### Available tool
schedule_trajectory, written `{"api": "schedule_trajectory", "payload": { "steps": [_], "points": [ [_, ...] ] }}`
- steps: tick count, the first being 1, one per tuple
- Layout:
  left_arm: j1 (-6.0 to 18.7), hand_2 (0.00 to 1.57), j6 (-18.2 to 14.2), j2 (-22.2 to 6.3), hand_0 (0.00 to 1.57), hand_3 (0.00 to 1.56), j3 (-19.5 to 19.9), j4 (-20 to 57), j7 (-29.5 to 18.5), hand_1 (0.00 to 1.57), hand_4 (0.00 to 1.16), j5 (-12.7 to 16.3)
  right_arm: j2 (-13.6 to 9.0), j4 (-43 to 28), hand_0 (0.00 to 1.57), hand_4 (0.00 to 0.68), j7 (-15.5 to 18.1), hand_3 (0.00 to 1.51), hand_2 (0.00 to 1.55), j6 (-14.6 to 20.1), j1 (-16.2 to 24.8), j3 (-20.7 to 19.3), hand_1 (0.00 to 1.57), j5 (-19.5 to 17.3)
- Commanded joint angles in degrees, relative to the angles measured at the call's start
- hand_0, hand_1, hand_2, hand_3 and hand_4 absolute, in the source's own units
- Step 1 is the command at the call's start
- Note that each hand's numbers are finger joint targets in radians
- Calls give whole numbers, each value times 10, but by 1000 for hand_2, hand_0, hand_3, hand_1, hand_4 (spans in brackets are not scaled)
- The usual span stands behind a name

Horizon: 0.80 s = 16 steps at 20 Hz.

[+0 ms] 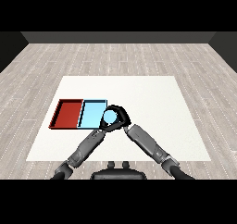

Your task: Pick the blue can and put it in the blue box

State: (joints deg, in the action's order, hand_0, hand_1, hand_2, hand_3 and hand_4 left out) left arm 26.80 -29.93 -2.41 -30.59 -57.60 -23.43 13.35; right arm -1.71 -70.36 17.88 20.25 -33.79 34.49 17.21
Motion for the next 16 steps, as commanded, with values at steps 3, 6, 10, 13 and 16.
{"api": "schedule_trajectory", "payload": {
  "steps": [3,6,10,13,16],
  "points": [
    [31,1404,45,23,1411,1281,33,29,2,1411,599,53,10,24,1430,574,51,1395,1457,-38,37,-17,1430,5],
    [15,1347,65,23,1425,1000,43,32,-33,1425,683,49,17,12,1267,415,34,1326,1371,-16,29,-4,1267,77],
    [4,1516,41,24,1571,1448,23,29,-6,1571,1097,63,17,-10,0,0,-13,0,0,-27,26,-30,0,37],
    [6,1516,41,24,1571,1448,23,33,-9,1571,1097,65,17,-13,0,0,-15,0,0,-29,28,-32,0,35],
    [31,1520,21,24,1571,1454,18,36,10,1571,1121,75,17,-25,0,0,-9,0,0,-27,48,-21,0,24]
  ]
}}
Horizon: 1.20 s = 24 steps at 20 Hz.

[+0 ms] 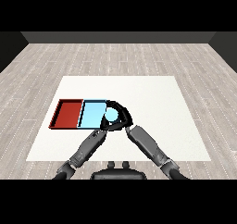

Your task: Pick the blue can and put it in the blue box

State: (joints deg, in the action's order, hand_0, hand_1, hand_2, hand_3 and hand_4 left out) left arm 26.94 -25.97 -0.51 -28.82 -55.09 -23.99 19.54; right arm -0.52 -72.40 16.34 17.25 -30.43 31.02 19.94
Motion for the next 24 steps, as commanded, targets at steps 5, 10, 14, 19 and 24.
{"api": "schedule_trajectory", "payload": {
  "steps": [5,10,14,19,24],
  "points": [
    [-15,1565,-1,2,1571,1492,21,-28,31,1571,1141,-44,5,31,0,0,23,0,0,26,-20,23,0,30],
    [51,1571,17,5,1571,1511,44,53,7,1571,1131,-22,-17,-76,0,0,-39,0,0,-36,46,-52,0,-2],
    [-28,1571,-21,-3,1571,1500,14,2,-6,1571,1131,-53,-27,-85,0,0,-44,0,0,-75,47,-98,0,-1],
    [11,1571,-5,5,1571,1493,36,47,-15,1571,1125,-52,-76,-203,0,0,-45,0,0,-88,142,-109,0,-2],
    [12,1571,7,-17,1571,1492,62,41,5,1571,1130,-69,-93,-261,0,0,-25,0,0,-109,215,-157,0,29]
  ]
}}
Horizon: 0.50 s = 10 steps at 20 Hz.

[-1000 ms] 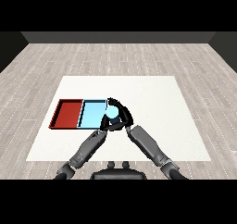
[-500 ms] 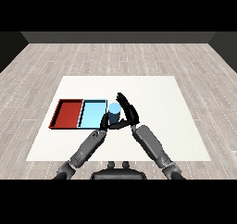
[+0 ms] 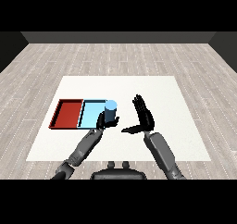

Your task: Pick the blue can and put it in the blue box

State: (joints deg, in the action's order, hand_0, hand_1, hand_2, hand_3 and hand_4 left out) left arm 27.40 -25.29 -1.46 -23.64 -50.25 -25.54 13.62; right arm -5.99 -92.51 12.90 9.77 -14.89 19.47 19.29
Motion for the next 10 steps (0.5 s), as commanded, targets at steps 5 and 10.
{"api": "schedule_trajectory", "payload": {
  "steps": [5,10],
  "points": [
    [-17,1571,13,-66,1571,1495,30,-61,62,1571,1136,-12,-76,-85,0,0,27,0,0,-66,93,-122,0,72],
    [-21,1571,-6,-81,1571,1493,71,3,56,1571,1134,-27,-72,-80,0,0,26,0,0,-62,127,-141,0,67]
  ]
}}
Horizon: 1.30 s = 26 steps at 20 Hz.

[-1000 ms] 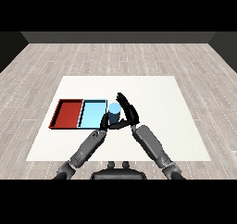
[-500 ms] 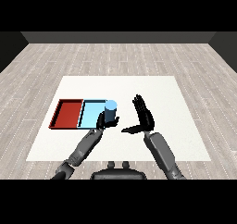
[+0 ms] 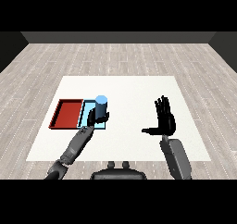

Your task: Pick the blue can and put it in the blue box

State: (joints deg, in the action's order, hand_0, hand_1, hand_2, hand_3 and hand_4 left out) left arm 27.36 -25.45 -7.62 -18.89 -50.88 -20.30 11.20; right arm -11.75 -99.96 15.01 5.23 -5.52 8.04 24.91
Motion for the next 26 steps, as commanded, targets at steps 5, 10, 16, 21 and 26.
{"api": "schedule_trajectory", "payload": {
  "steps": [5,10,16,21,26],
  "points": [
    [65,1571,30,-78,1571,1507,91,156,60,1571,1081,19,-19,-19,0,0,-21,0,0,7,18,-42,0,8],
    [114,1571,70,-90,1571,1499,117,285,48,1571,1062,8,7,-38,0,0,-41,0,0,40,12,-20,0,-22],
    [188,1536,32,-77,1571,1413,101,411,118,1571,966,-35,19,90,0,0,10,0,0,1,-28,-57,0,4],
    [202,1397,15,-41,1522,1141,79,469,135,1522,906,-70,17,97,0,0,-15,0,0,13,-41,-53,0,-11],
    [184,1398,48,-34,1500,543,79,499,153,1500,854,-75,34,96,0,0,26,0,0,-6,1,-43,0,-17]
  ]
}}
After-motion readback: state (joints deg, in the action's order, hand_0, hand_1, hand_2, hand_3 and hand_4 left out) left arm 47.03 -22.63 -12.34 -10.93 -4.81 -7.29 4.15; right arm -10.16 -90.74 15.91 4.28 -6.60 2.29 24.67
